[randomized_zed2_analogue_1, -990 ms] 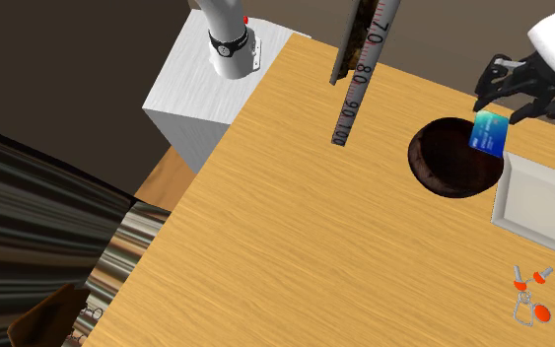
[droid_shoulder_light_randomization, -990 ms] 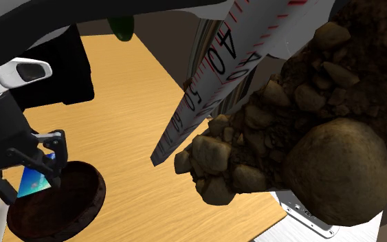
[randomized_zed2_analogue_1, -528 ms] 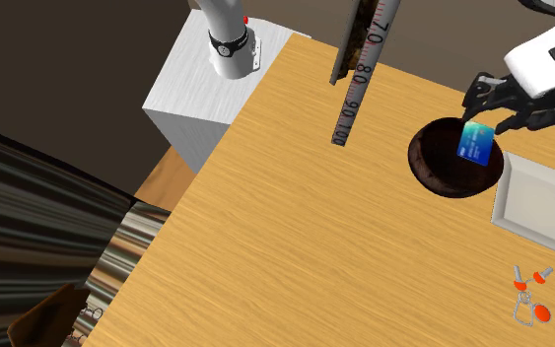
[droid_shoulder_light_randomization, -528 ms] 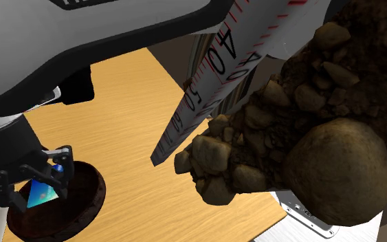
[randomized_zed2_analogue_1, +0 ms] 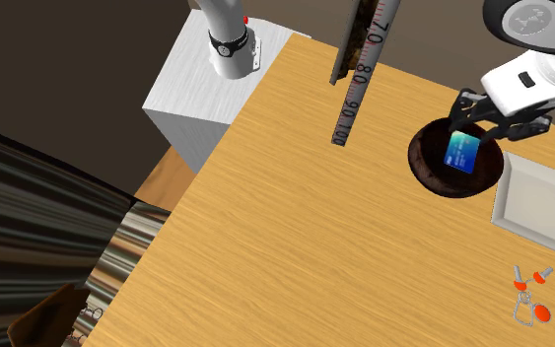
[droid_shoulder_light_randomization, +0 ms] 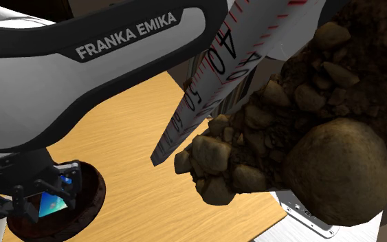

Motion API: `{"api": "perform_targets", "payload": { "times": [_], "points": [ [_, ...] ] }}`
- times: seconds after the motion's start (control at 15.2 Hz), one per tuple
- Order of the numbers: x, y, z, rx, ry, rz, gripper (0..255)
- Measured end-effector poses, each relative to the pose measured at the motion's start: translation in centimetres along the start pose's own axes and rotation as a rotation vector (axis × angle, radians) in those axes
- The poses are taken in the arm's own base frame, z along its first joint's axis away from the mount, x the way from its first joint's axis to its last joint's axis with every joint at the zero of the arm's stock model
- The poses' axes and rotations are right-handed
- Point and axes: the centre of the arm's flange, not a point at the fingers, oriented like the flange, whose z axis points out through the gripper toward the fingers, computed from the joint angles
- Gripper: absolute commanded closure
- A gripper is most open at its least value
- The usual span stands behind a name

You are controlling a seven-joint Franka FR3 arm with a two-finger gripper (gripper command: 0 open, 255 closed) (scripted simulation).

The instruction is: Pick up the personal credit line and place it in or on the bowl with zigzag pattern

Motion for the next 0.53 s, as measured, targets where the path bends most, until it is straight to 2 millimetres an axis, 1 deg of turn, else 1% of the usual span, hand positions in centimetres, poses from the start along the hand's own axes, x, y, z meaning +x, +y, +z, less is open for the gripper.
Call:
{"api": "perform_targets", "payload": {
  "times": [0.33, 0.4, 0.53],
  "points": [
    [0.07, -0.02, 0.17, 0.000, 0.000, 0.000, 255],
    [0.07, -0.02, 0.17, 0.000, 0.000, 0.000, 0],
    [0.07, -0.02, 0.17, 0.000, 0.000, 0.000, 0]
  ]
}}
